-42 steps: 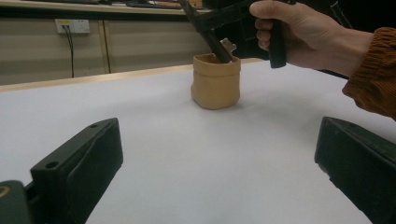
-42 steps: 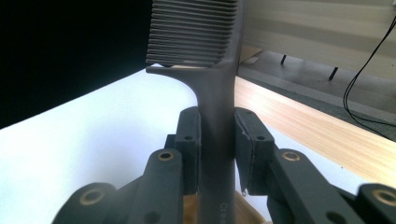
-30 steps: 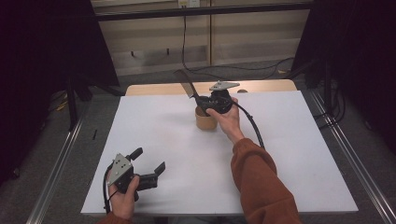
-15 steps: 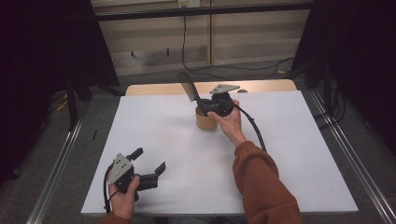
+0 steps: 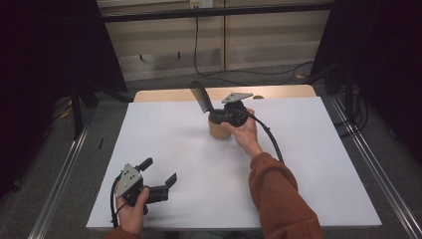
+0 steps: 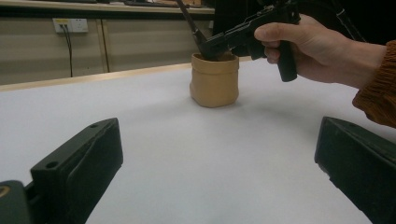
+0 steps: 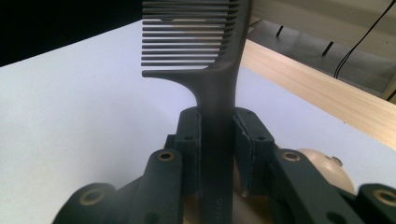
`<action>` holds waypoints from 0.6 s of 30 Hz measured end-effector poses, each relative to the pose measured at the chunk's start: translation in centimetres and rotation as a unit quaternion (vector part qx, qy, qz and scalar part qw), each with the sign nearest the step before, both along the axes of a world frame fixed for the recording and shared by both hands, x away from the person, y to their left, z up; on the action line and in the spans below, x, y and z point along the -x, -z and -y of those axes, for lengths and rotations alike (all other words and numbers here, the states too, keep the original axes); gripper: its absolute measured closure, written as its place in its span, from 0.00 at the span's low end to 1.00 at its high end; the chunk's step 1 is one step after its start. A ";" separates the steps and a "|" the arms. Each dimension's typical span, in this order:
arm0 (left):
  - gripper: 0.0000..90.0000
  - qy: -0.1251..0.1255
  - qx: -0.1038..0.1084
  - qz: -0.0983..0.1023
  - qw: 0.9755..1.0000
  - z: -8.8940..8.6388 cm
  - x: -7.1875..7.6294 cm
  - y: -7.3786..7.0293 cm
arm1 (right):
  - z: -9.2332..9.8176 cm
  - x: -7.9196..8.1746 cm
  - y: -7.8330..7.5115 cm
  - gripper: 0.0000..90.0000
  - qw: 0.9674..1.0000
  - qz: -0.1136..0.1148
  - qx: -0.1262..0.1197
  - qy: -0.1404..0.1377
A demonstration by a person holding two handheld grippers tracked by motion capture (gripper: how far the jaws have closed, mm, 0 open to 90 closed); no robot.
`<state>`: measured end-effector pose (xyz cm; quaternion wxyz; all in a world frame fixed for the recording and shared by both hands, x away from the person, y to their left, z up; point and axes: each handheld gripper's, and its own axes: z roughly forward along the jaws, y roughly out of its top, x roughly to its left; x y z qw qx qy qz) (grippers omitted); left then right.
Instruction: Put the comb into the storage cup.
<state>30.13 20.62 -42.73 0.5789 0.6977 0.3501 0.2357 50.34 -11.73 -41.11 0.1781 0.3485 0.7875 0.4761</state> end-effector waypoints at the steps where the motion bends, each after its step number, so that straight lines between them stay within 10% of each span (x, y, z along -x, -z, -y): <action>1: 0.01 0.000 -0.001 -0.001 1.000 0.0 0.0 0.0 | 0.0 0.0 0.0 0.81 1.000 -0.002 0.002 0.000; 18: 0.01 0.000 0.000 -0.003 1.000 0.0 0.0 0.0 | -0.4 -0.1 0.7 0.78 1.000 -0.017 0.009 -0.003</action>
